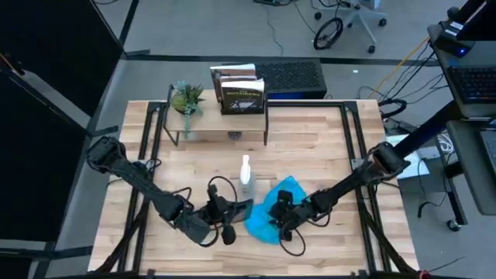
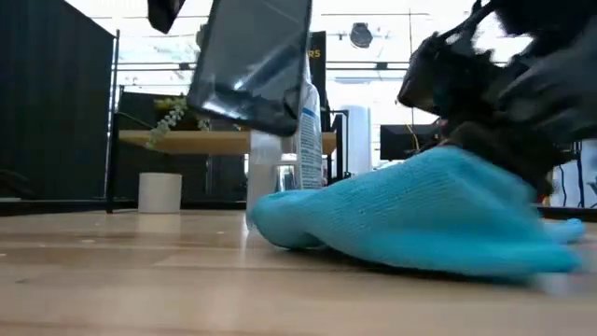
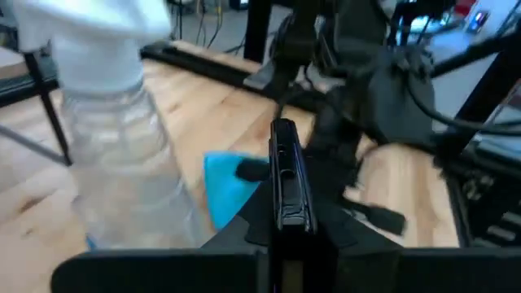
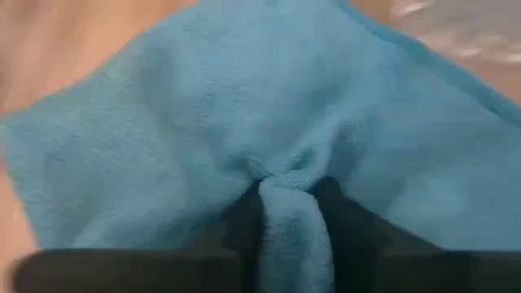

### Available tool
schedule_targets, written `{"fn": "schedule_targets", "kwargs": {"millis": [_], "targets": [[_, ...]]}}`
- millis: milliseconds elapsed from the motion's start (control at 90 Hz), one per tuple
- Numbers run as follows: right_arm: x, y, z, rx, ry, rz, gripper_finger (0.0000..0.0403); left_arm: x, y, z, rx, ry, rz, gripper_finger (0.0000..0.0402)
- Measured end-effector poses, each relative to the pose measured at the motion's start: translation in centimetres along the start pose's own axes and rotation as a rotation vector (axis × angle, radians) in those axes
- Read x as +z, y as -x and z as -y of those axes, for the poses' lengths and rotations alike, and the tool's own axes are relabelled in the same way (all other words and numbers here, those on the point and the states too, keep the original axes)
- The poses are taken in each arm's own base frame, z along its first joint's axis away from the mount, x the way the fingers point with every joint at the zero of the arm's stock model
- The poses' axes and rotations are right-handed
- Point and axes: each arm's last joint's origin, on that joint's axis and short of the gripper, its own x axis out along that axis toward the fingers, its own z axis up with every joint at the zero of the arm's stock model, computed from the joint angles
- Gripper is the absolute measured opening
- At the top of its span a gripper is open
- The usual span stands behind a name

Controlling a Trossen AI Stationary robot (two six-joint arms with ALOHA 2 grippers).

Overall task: Apply microfiber cloth
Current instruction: Wipe the front of the black cellphone with a blue microfiber cloth

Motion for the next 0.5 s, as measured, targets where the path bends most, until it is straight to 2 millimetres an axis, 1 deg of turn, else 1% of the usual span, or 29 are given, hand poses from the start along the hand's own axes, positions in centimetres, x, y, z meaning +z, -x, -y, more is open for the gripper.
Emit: {"fn": "schedule_targets", "kwargs": {"millis": [56,144,211,289,411,500], "targets": [[-0.4,0.7,-0.8,0.041,0.022,-0.022,0.0012,0.0,-0.6,0.1,-0.027,0.01,0.008,0.0013],[-0.9,2.2,-2.0,0.059,0.044,-0.038,0.0008,-0.8,-1.7,0.3,-0.079,0.03,-0.004,0.0013],[-1.3,3.5,-2.5,0.024,0.067,-0.043,0.0003,-1.8,-2.7,0.5,-0.11,0.036,-0.019,0.0013],[-2.0,5.1,-2.6,-0.072,0.083,-0.038,0.0002,-3.1,-3.6,0.6,-0.111,0.035,-0.025,0.0013],[-1.7,7.3,-3.3,-0.173,0.092,0.099,0.0001,-4.8,-5.1,0.4,-0.095,0.086,-0.022,0.0013],[-1.2,7.8,-3.9,-0.229,0.127,0.231,0.0001,-6.1,-6.3,0.0,-0.076,0.127,-0.025,0.0013]]}}
